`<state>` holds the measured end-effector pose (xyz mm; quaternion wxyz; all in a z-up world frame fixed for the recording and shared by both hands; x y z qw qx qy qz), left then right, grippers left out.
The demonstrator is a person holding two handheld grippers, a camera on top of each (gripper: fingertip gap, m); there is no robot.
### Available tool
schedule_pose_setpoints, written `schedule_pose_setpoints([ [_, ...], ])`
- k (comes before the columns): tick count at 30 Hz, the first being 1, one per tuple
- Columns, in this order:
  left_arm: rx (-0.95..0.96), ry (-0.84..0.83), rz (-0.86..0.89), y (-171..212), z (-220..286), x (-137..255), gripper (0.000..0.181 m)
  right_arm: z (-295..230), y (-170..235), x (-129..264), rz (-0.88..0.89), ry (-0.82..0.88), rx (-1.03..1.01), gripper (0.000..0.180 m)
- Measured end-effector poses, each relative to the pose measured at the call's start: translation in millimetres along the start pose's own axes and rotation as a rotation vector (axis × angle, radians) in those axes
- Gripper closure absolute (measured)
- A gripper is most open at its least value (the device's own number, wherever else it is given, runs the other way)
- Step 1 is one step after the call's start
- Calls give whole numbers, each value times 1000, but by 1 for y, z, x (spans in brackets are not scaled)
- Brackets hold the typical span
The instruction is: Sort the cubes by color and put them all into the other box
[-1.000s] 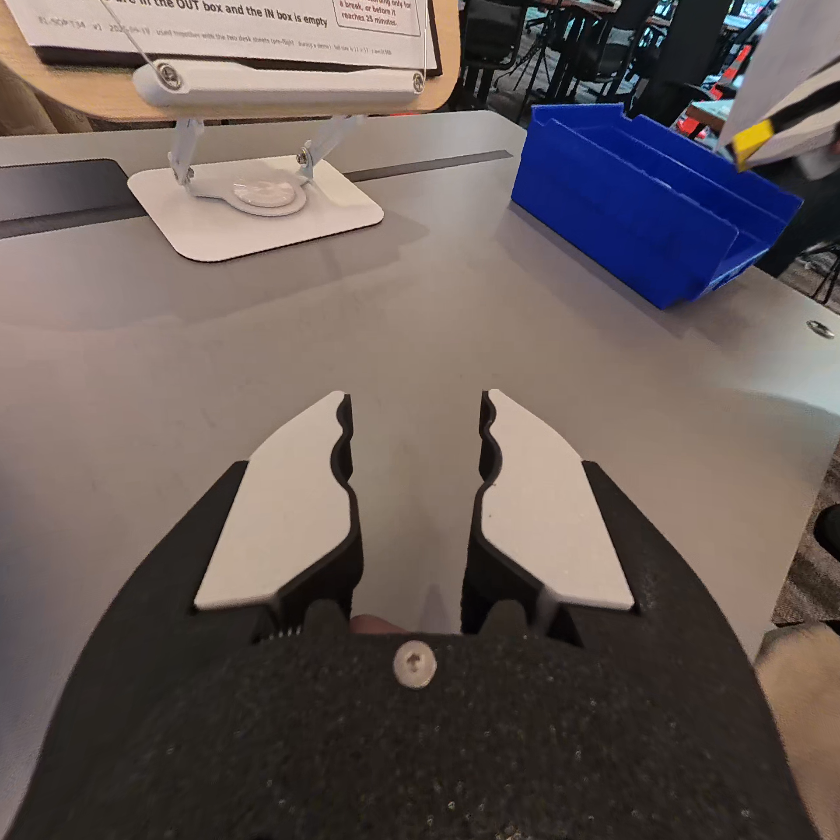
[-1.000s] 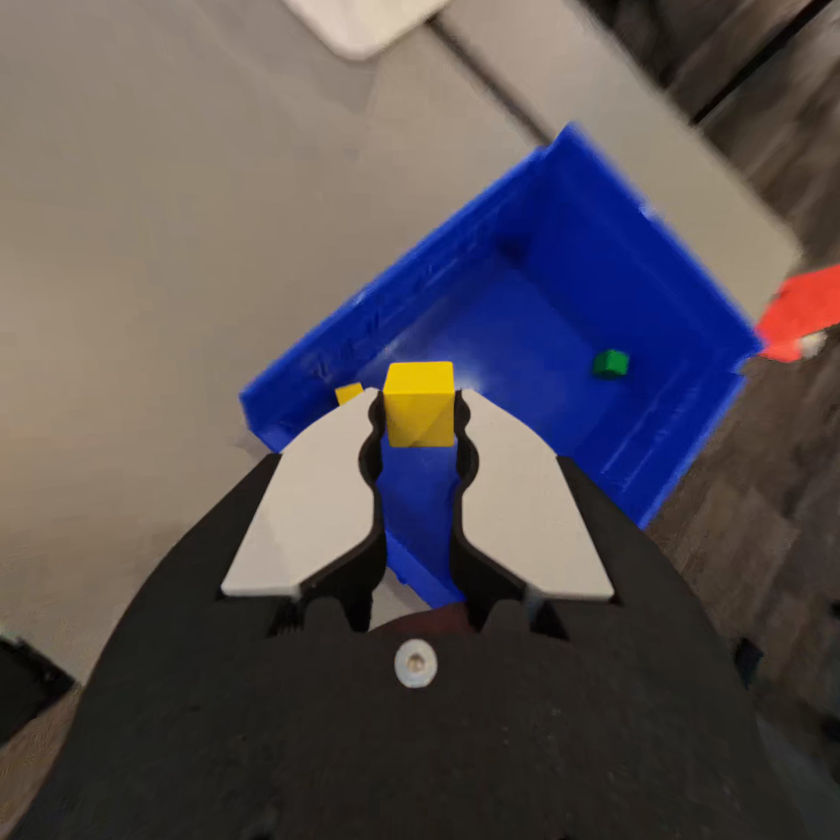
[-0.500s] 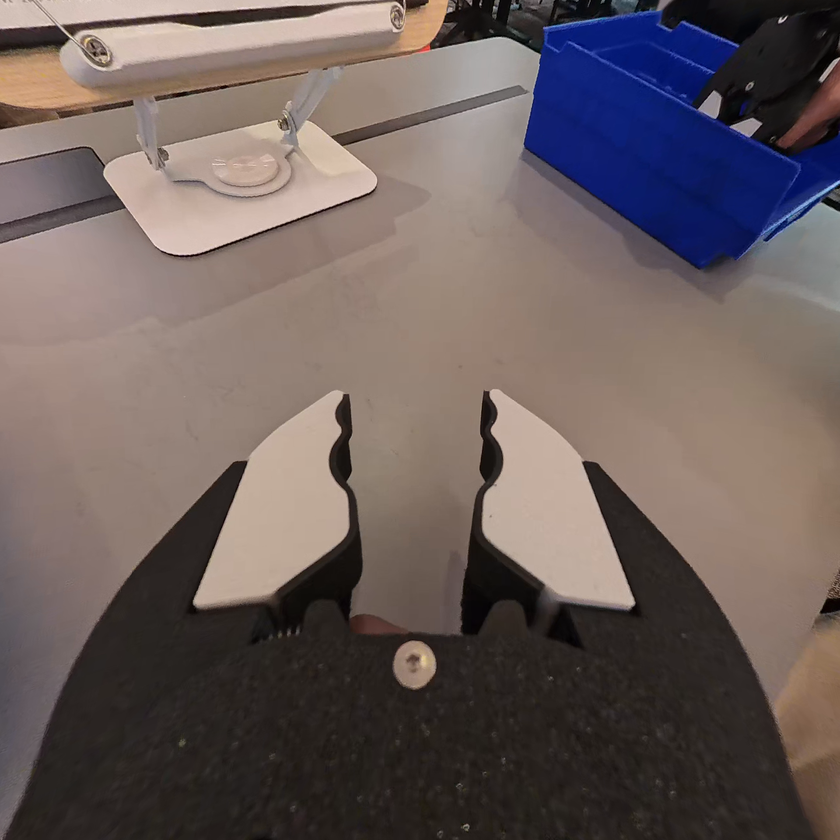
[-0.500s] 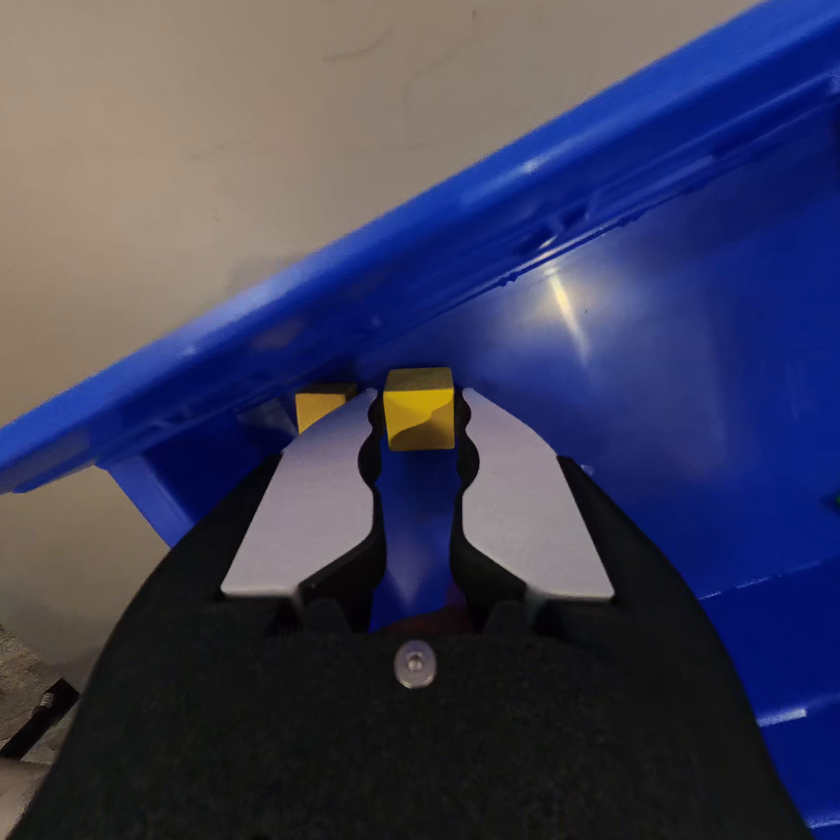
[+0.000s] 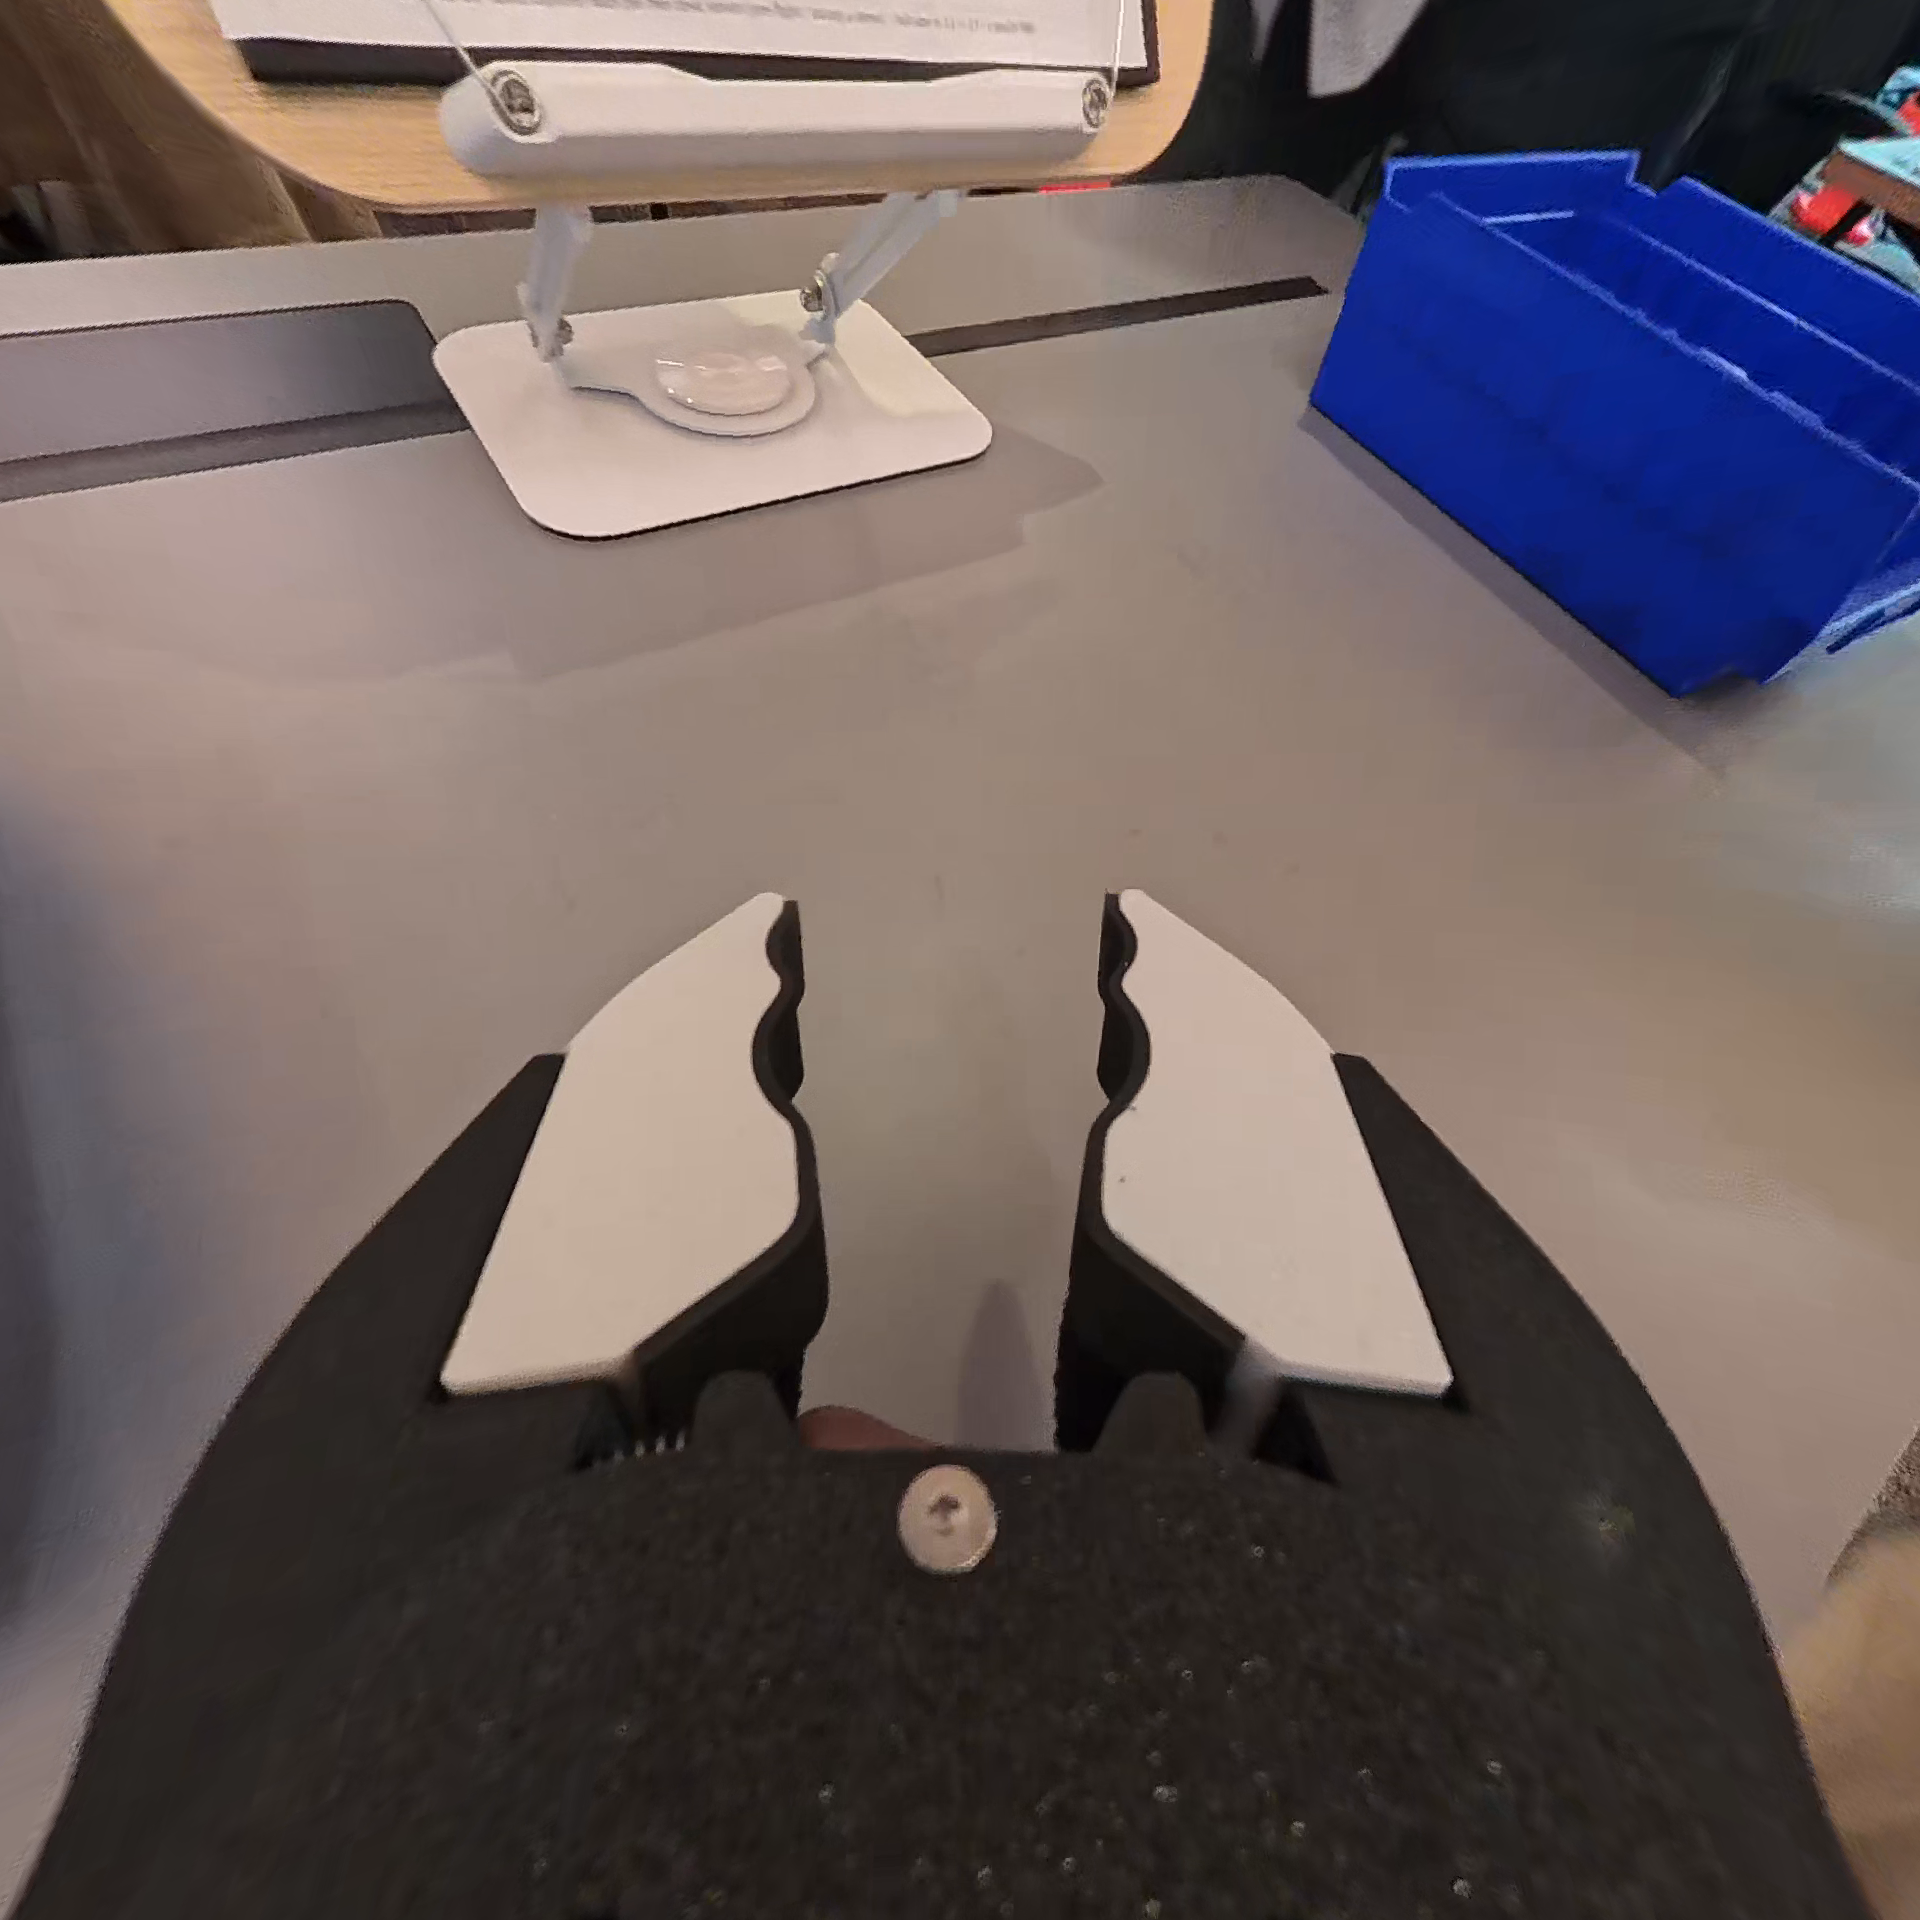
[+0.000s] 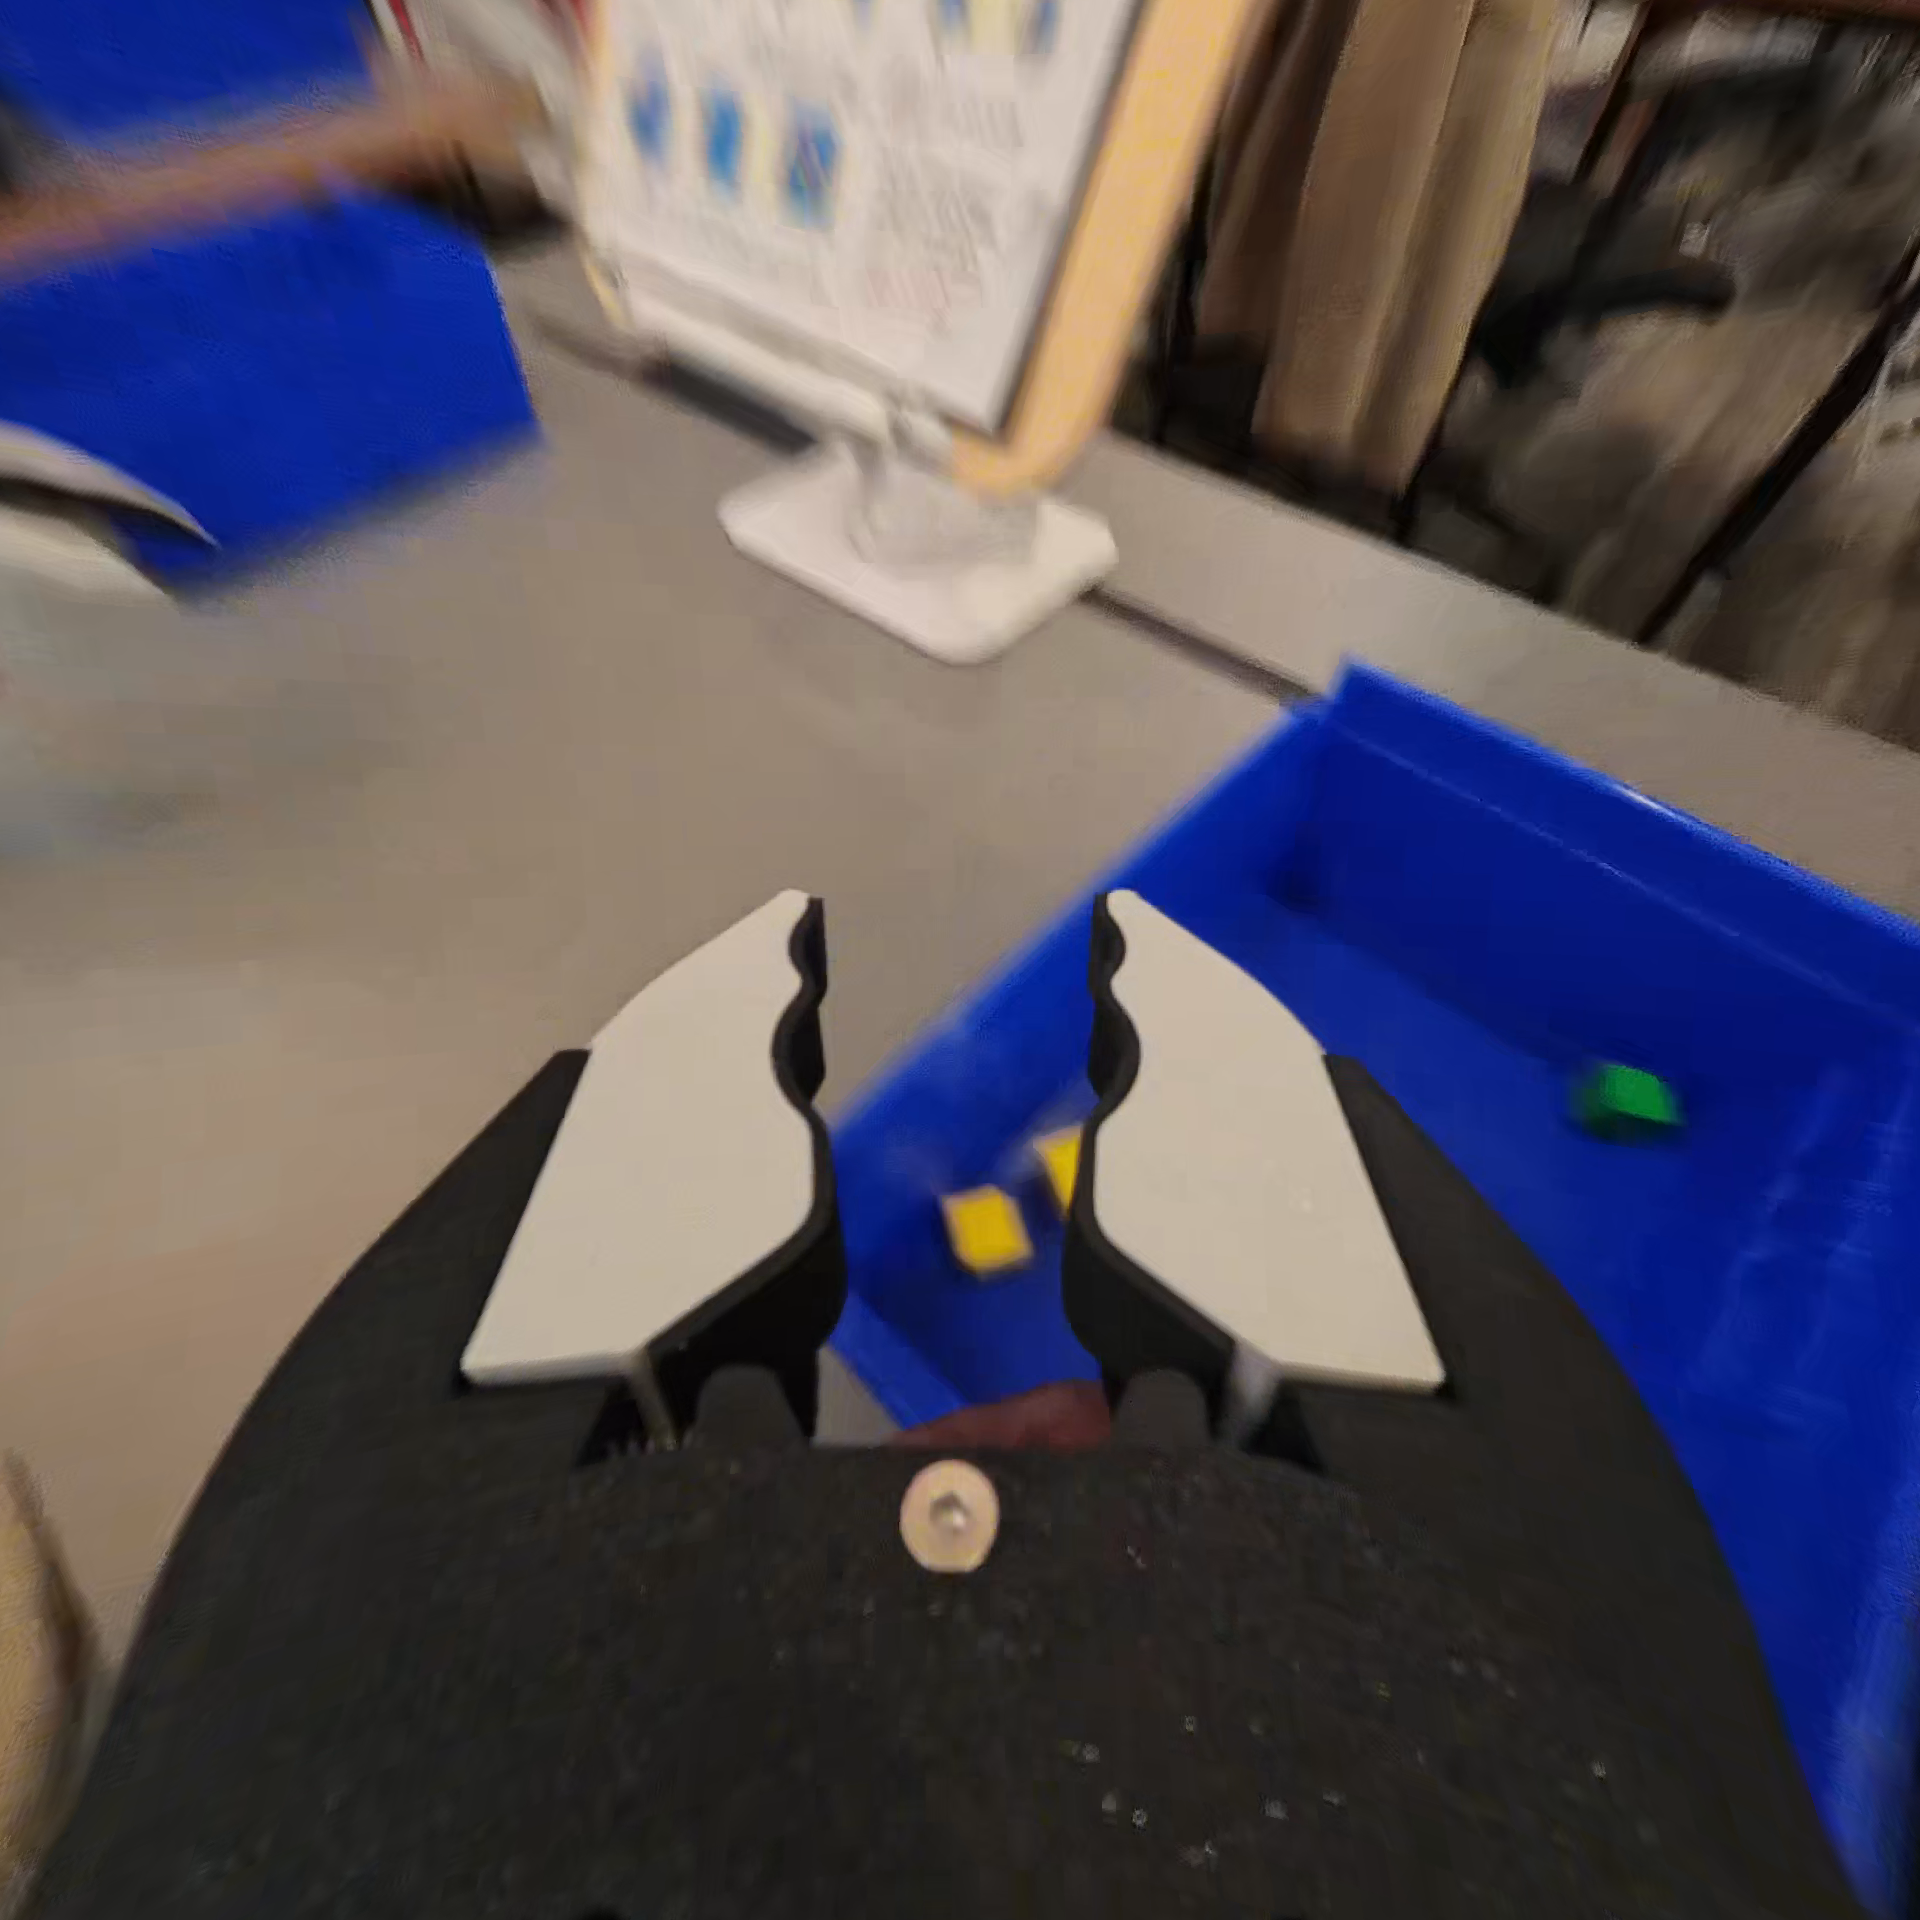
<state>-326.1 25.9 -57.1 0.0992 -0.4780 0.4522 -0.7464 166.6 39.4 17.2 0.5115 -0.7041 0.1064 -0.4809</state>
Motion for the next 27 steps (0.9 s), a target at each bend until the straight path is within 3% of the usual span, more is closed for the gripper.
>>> schedule_pose_setpoints([
  [3, 18, -12, 15, 8, -3, 0, 126, -77, 1, -22, 141, -79, -89, 127],
  [7, 31, 30, -6, 19, 1, -3, 127, -158, 24, -94, 160, -109, -118, 126],
  [10, 2, 44, -23, 25, 5, -5, 127, -191, 33, -132, 93, -66, -33, 125],
  [12, -22, 42, -39, 30, 8, -6, 127, -199, 32, -140, 85, 17, 27, 125],
  [17, -3, 88, -49, 32, 8, 3, 130, -210, 29, -150, 92, -16, -6, 125],
  [22, -39, 48, -36, 22, -5, 57, 133, -216, 31, -157, 82, -12, 15, 126],
  [27, 98, -167, -204, 6, -105, 141, 128, -216, 32, -158, 72, -73, -15, 127],
])
Point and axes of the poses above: each gripper's, where its closed fingertips meet, x back along the fingers, y out of its underside, z = x × y across the jaws, the point moved 8 cm from there along x, back along the fingers, and after that the axes turned 12 degrees about -z, right-handed, at the moved point
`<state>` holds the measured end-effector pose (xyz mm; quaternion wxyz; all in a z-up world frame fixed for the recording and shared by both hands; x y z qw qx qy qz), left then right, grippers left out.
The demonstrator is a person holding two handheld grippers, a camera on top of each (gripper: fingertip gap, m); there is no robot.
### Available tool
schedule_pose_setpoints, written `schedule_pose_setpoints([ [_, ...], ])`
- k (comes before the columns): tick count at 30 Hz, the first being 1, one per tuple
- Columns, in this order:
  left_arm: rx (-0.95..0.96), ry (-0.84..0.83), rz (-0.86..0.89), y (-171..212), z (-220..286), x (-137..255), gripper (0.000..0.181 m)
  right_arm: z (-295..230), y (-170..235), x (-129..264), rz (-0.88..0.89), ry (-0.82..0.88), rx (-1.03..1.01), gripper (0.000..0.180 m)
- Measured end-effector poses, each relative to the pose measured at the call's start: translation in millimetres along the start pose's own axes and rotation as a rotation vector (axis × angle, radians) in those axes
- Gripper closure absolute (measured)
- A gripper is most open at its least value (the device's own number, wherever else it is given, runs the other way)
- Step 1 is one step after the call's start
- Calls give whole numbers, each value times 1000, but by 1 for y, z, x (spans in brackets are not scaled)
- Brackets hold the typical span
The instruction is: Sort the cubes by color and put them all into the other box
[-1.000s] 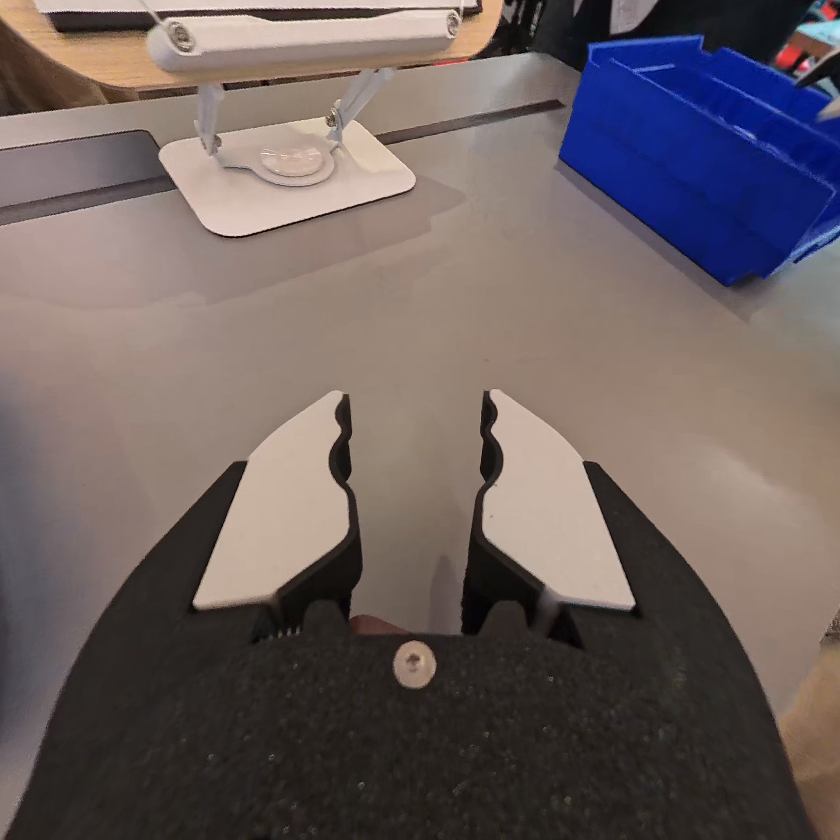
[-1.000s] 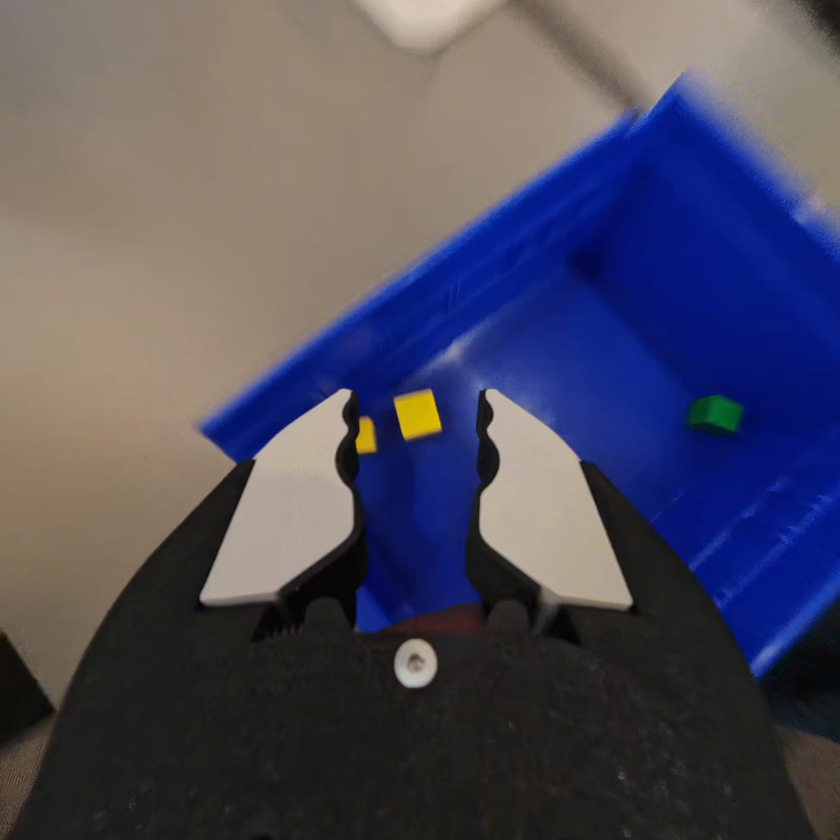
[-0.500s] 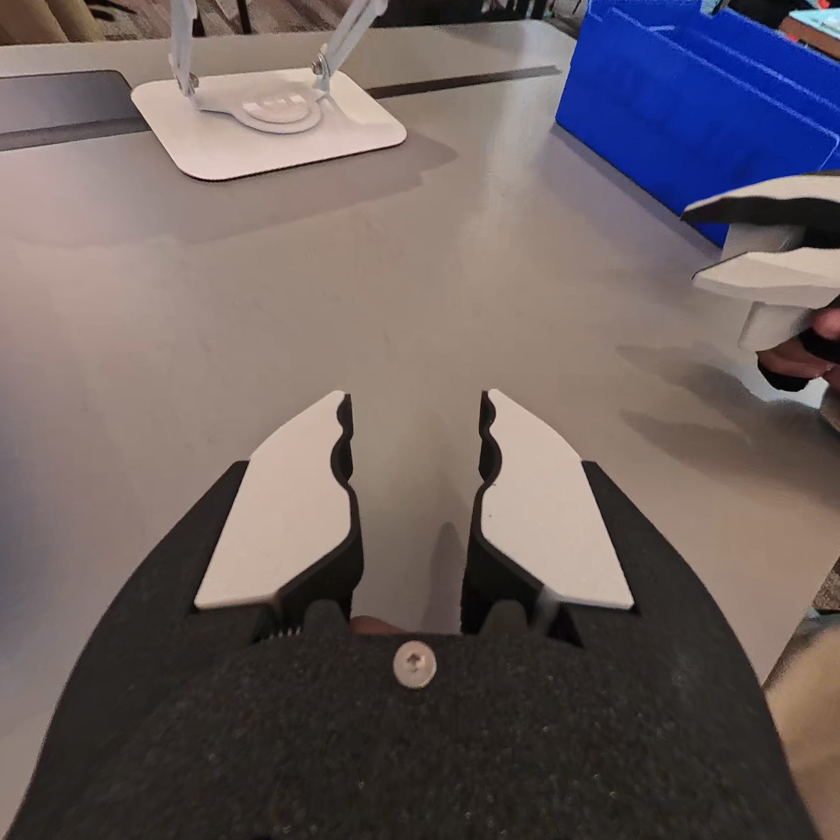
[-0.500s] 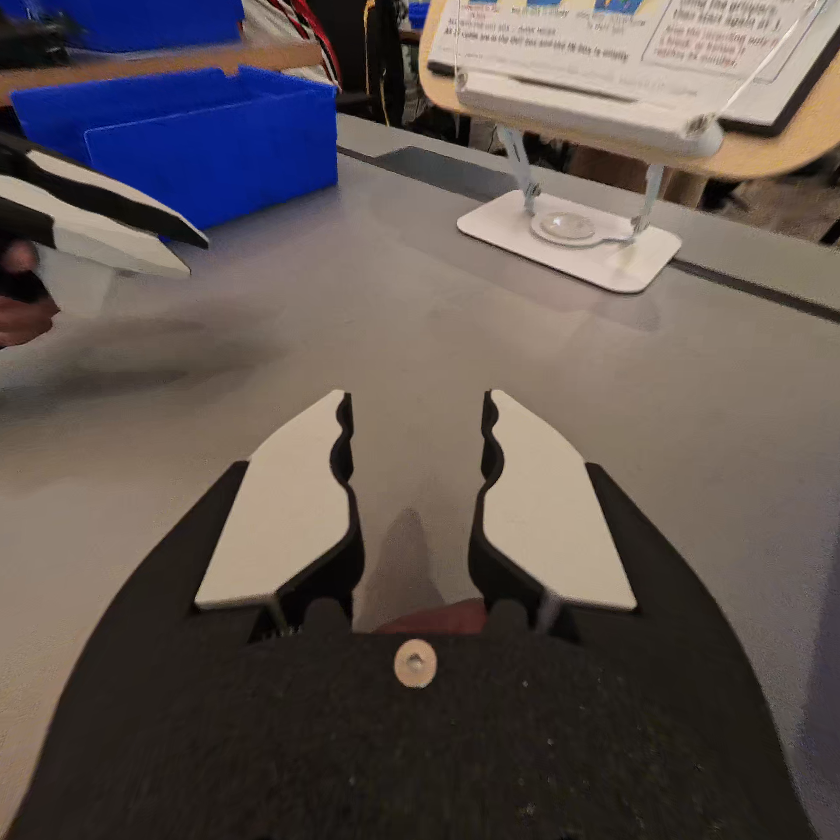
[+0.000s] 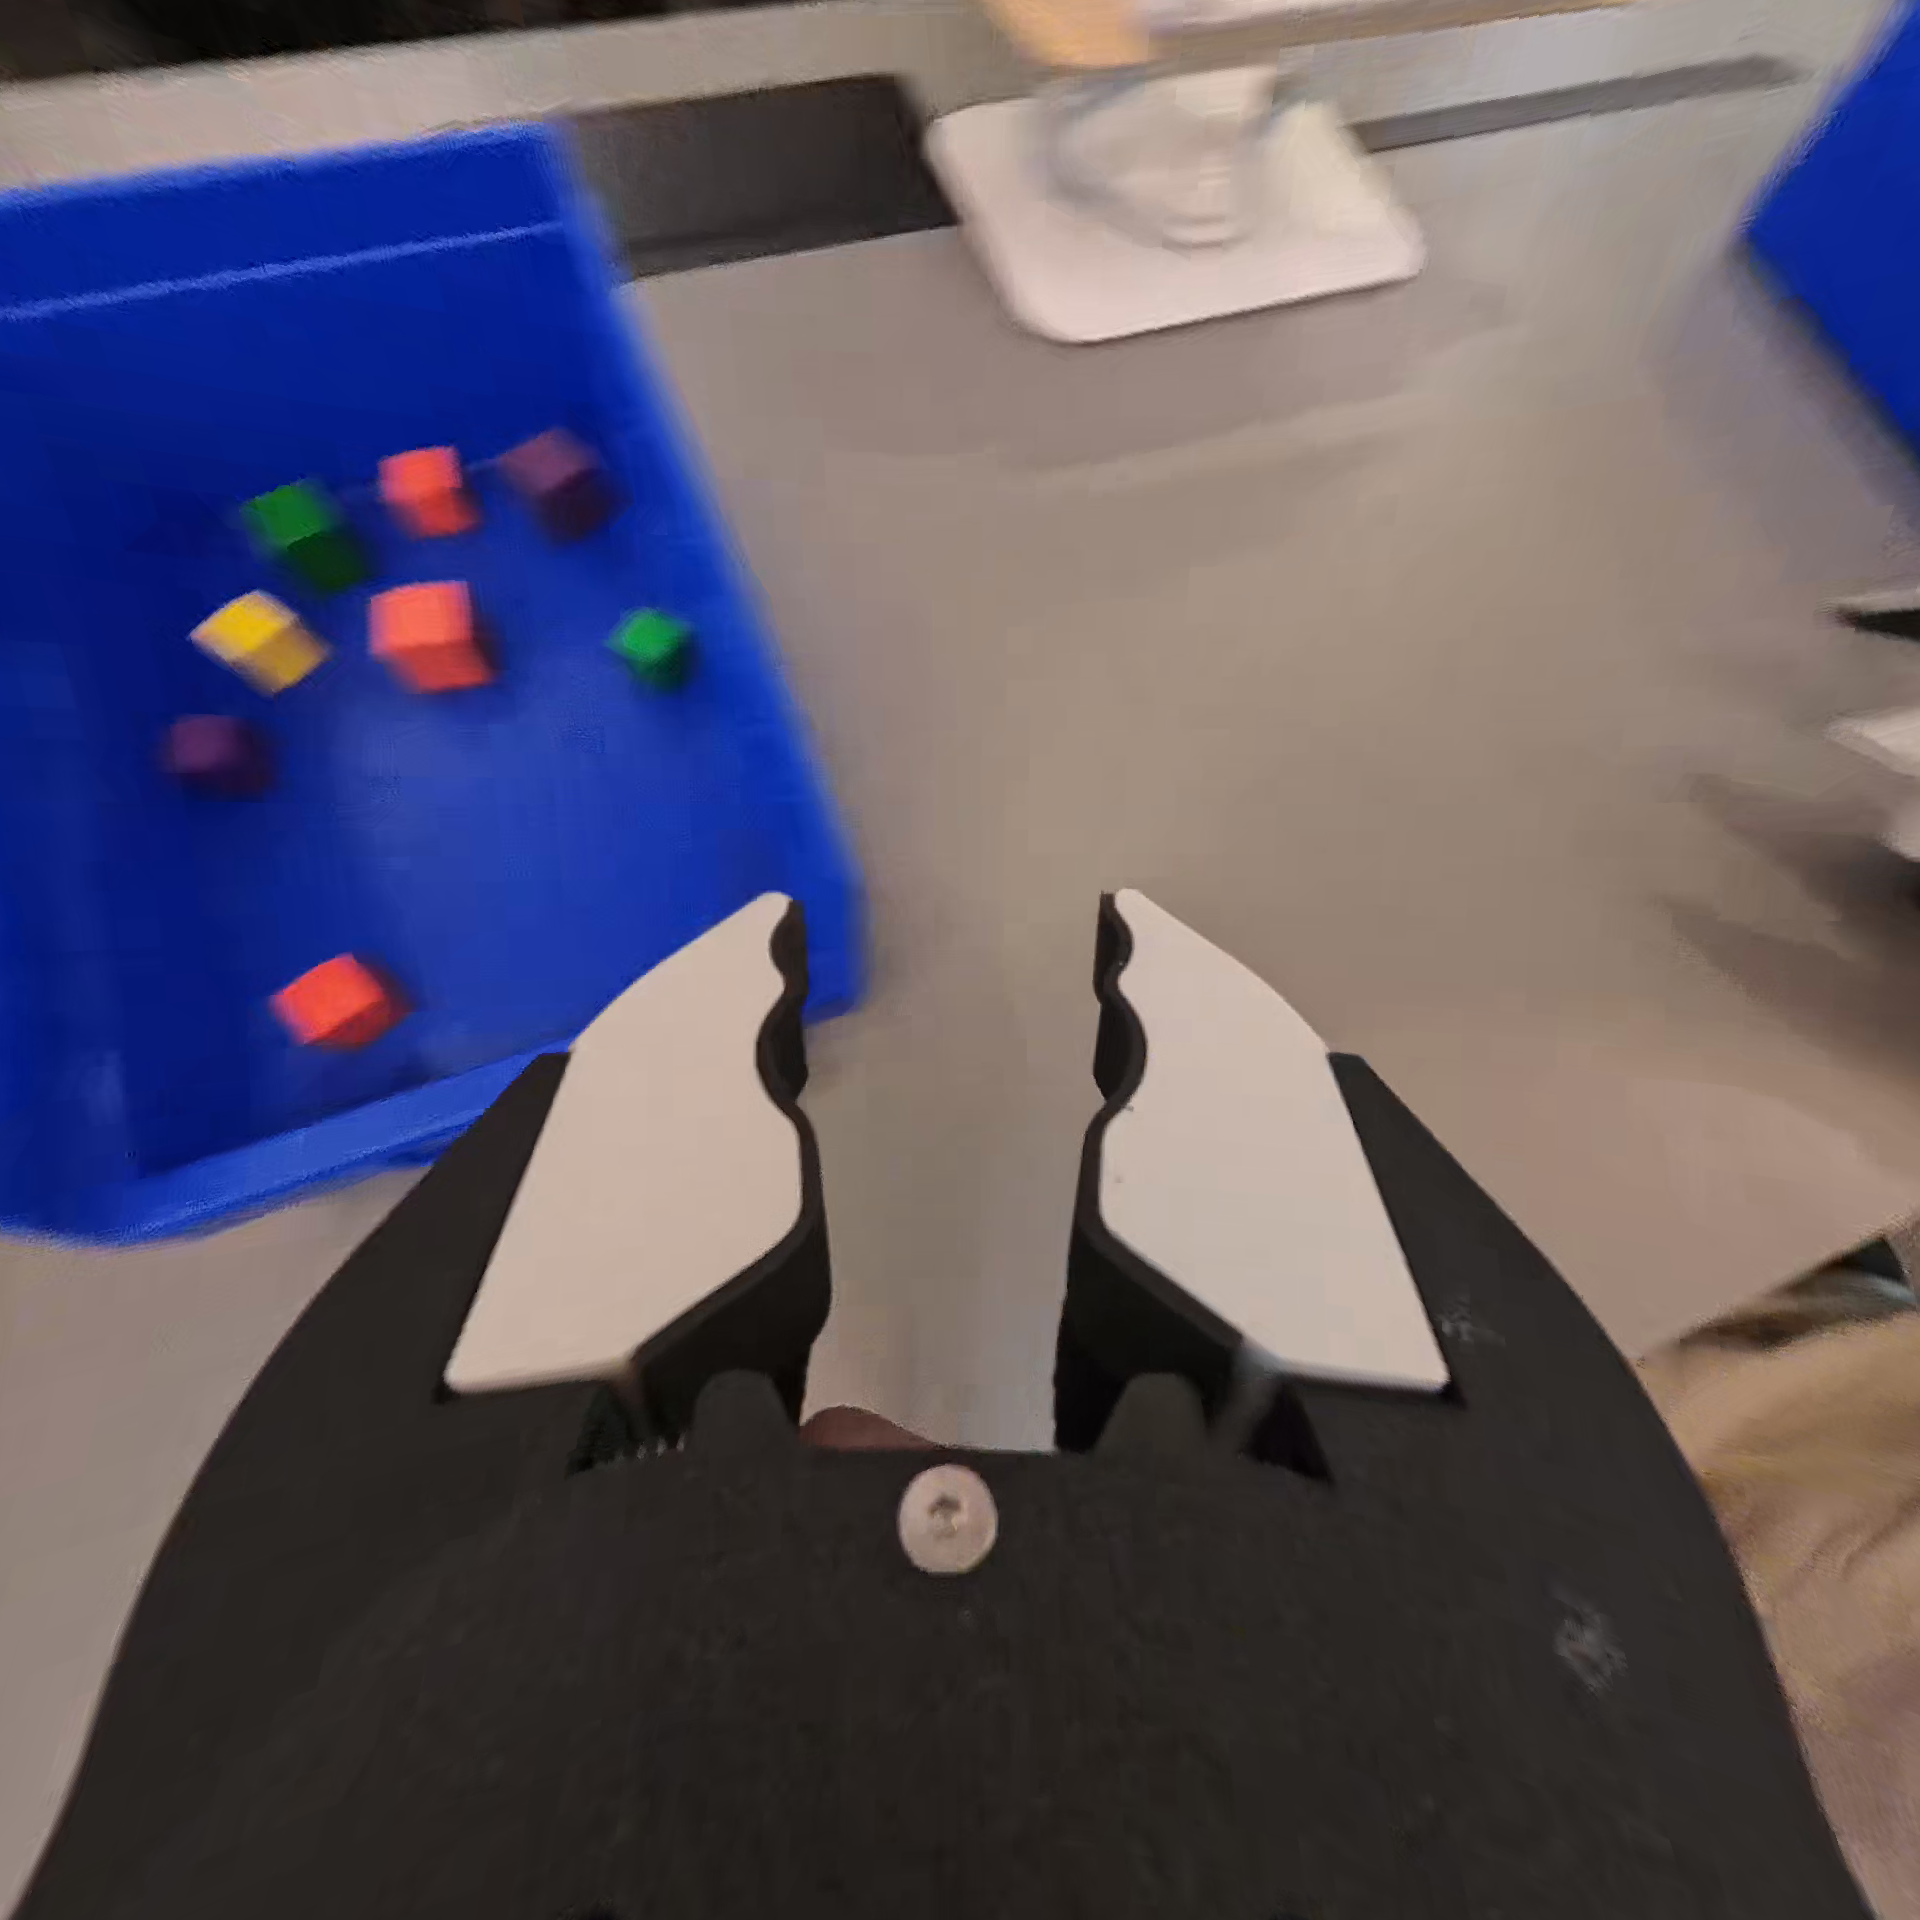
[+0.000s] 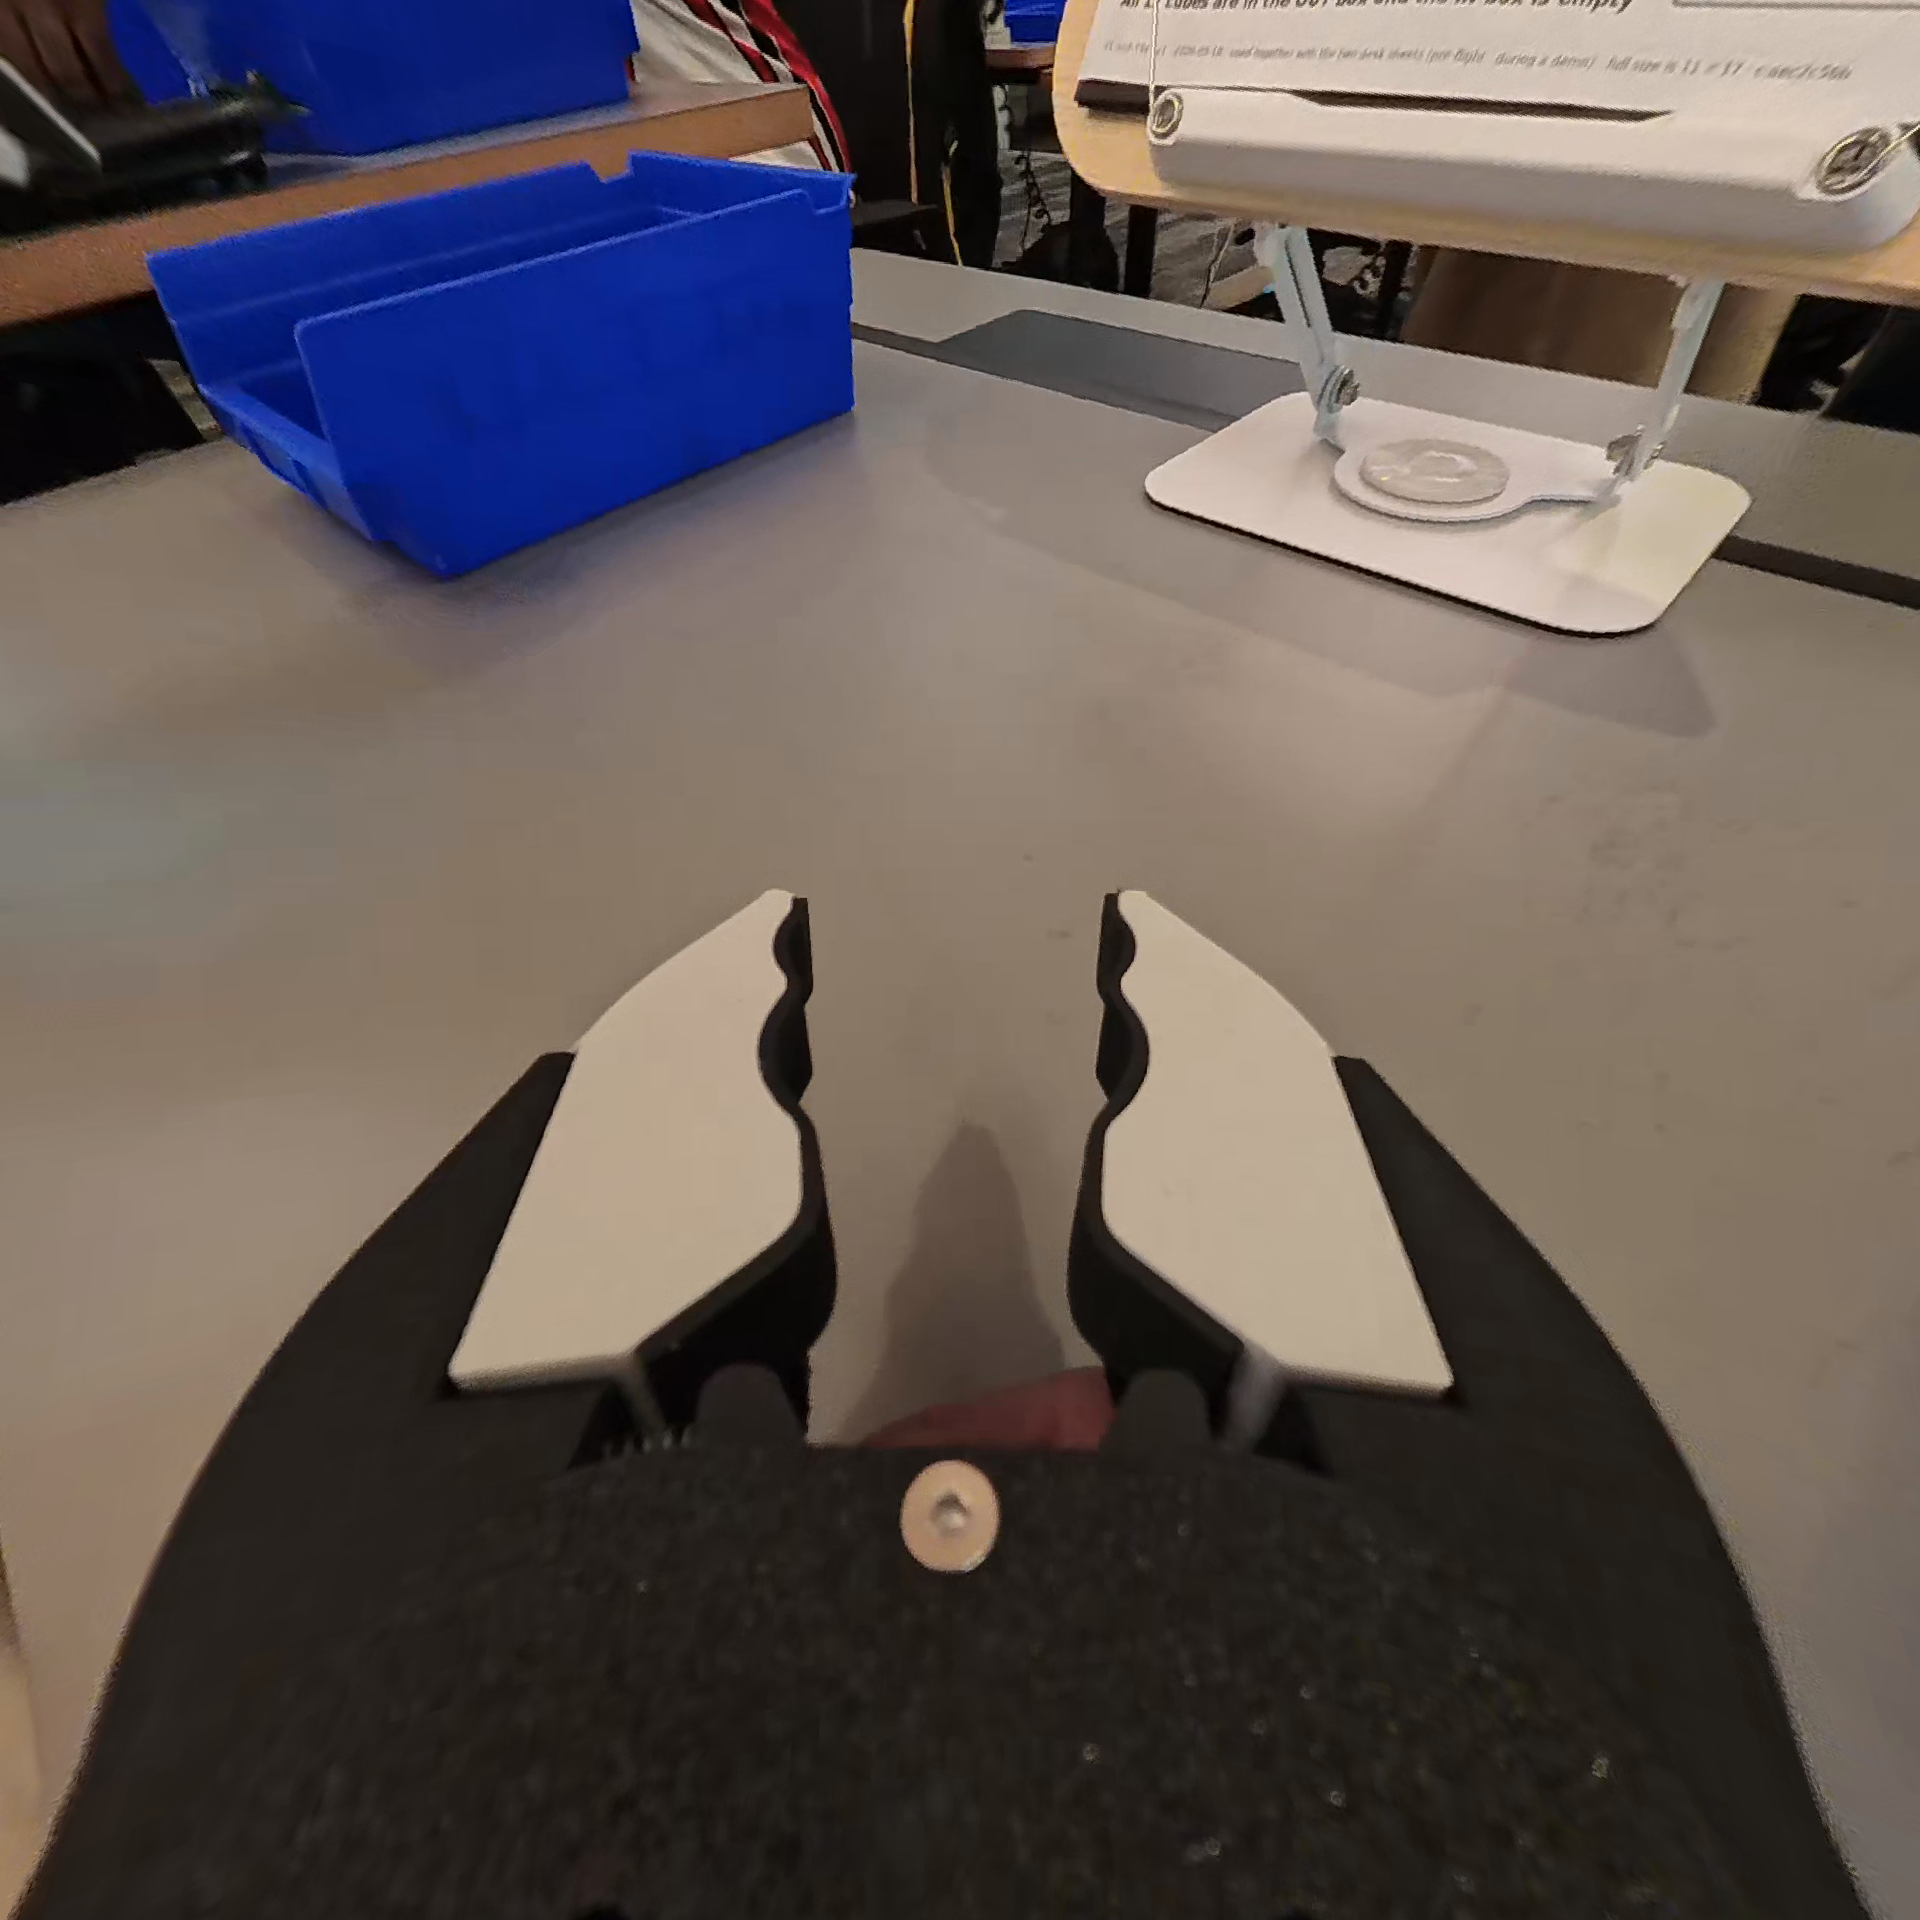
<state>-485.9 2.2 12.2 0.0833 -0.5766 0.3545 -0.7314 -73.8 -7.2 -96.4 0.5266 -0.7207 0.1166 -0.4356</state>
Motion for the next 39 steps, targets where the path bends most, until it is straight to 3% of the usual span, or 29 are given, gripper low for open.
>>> schedule_pose_setpoints([
  [2, 120, -65, -74, -12, -56, 1, 129, 0, 0, 0, -3, -9, 1, 127],
  [5, 310, -147, -236, -18, -129, -34, 129, -2, -1, -2, -6, -35, -1, 127],
  [9, 458, -171, -437, -5, -174, -90, 129, -5, -1, -3, -14, -62, 8, 127],
  [14, 511, -321, -535, 9, -193, -109, 135, -6, 1, -1, -26, -78, 17, 128],
  [21, 491, -358, -605, 9, -188, -103, 136, -4, 3, 1, -22, -118, -12, 130],
  [26, 418, -422, -709, 11, -190, -116, 149, -6, 3, 1, -32, -126, -7, 130],
  [27, 419, -409, -710, 11, -190, -120, 157, -7, 3, 1, -35, -125, -1, 130],
  [34, 419, -297, -651, 3, -188, -121, 158, -10, 1, 3, -42, -107, 24, 130],
  [39, 310, -71, -322, -40, -155, -86, 158, -4, -6, 11, -21, -88, 37, 130],
])
Point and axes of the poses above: each gripper's, where its closed fingertips meet, x back along the fingers, y out of its underside, z = x × y across the jaws, the point moved 8 cm from there along x, back along the fingers, and after that the axes turned 12 degrees about -z, right-handed, at the moved point
